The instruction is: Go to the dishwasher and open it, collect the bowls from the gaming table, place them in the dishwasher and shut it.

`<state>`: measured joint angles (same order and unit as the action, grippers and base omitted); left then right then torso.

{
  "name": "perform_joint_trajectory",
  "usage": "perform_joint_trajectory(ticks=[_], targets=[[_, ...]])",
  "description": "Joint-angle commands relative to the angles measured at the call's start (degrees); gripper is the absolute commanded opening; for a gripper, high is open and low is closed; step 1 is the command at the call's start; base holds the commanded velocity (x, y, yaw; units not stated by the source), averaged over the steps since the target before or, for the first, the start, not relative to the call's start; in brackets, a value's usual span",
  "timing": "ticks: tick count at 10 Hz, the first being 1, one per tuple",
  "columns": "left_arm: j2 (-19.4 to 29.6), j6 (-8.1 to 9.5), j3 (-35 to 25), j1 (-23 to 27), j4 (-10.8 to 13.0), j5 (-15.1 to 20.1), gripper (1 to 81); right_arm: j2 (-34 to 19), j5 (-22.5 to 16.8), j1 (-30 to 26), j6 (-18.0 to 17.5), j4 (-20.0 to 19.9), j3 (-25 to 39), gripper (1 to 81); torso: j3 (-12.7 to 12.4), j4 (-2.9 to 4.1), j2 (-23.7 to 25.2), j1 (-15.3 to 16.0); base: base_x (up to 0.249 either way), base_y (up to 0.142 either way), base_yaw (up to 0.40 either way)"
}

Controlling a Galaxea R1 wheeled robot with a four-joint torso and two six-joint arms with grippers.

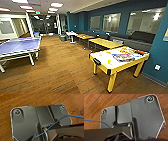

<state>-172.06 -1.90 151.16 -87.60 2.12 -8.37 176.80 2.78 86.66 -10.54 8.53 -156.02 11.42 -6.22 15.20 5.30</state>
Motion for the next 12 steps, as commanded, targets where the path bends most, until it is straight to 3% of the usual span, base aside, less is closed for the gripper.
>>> perform_joint_trajectory(ticks=[1, 12], targets=[[-0.04, -0.47, -0.25, 2.74, 0.52, 2.75, 81.1, 0.51, -2.87, -2.94, 0.00, 0.17, 0.37, 81.1, 0.00, 0.00, 0.00, 0.00, 0.000, 0.000, -0.394], [0.13, -0.56, -0.25, 2.74, 0.43, 2.75, 81.1, 0.51, -2.87, -3.03, 0.00, 0.17, 0.46, 81.1, 0.00, 0.00, 0.00, 0.00, 0.000, 0.000, -0.395]])
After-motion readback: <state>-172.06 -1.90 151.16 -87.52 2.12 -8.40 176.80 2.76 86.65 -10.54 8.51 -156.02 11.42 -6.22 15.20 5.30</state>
